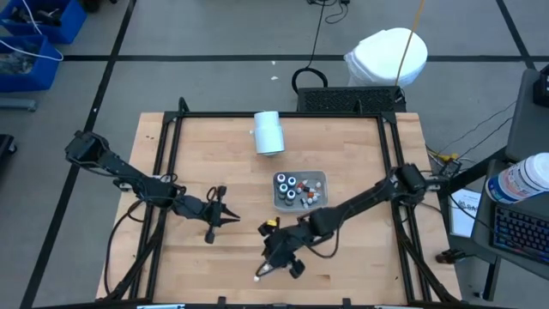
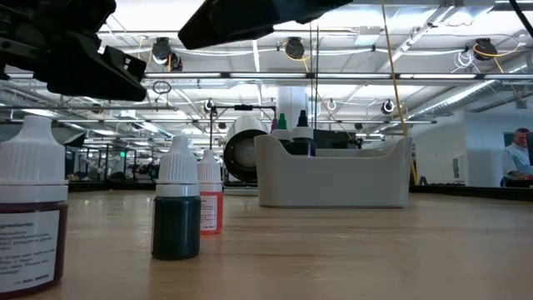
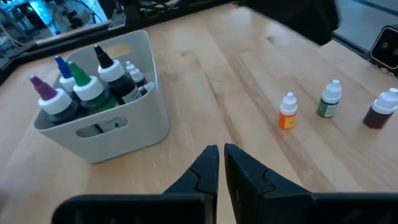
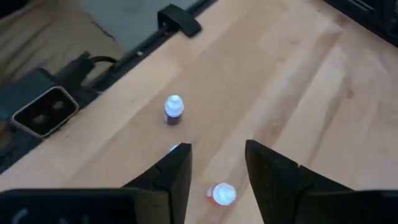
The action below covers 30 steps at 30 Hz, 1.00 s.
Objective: Pick & Place food coloring
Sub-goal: Put the orange food coloring bottle into the gray bin
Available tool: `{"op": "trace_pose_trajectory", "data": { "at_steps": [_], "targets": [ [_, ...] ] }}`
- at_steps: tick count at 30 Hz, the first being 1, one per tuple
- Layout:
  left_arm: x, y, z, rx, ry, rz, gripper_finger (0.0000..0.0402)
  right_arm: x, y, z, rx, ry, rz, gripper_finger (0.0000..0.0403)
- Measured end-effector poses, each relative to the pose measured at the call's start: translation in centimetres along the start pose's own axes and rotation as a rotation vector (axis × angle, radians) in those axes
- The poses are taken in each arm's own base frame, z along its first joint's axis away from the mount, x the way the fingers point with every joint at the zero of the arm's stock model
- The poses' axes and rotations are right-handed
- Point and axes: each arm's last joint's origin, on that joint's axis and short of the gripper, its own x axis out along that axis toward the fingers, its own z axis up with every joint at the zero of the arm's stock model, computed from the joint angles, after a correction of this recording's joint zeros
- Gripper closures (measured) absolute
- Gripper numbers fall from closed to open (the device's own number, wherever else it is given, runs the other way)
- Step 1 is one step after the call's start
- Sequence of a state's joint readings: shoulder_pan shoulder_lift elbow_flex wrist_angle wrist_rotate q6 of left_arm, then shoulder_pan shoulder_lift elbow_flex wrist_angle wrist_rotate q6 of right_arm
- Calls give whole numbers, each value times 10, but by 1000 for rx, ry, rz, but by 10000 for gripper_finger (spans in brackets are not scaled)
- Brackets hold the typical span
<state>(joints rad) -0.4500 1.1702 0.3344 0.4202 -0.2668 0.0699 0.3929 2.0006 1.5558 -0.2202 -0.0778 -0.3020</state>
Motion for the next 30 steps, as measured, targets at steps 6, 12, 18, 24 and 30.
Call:
{"op": "trace_pose_trajectory", "data": {
  "at_steps": [6,12,18,24,30],
  "targets": [
    [0,0,-1,-20,5,-1,366,0,-13,-4,-145,-25,27,265],
    [0,0,-1,3,9,-1,366,21,-24,-16,-162,-37,12,265],
    [0,0,-5,0,48,-3,366,42,-25,-33,-166,0,34,265],
    [0,0,-5,-11,51,-5,366,43,-28,-38,-142,31,39,265],
    [0,0,-5,5,50,-1,366,37,-25,-36,-125,38,79,266]
  ]
}}
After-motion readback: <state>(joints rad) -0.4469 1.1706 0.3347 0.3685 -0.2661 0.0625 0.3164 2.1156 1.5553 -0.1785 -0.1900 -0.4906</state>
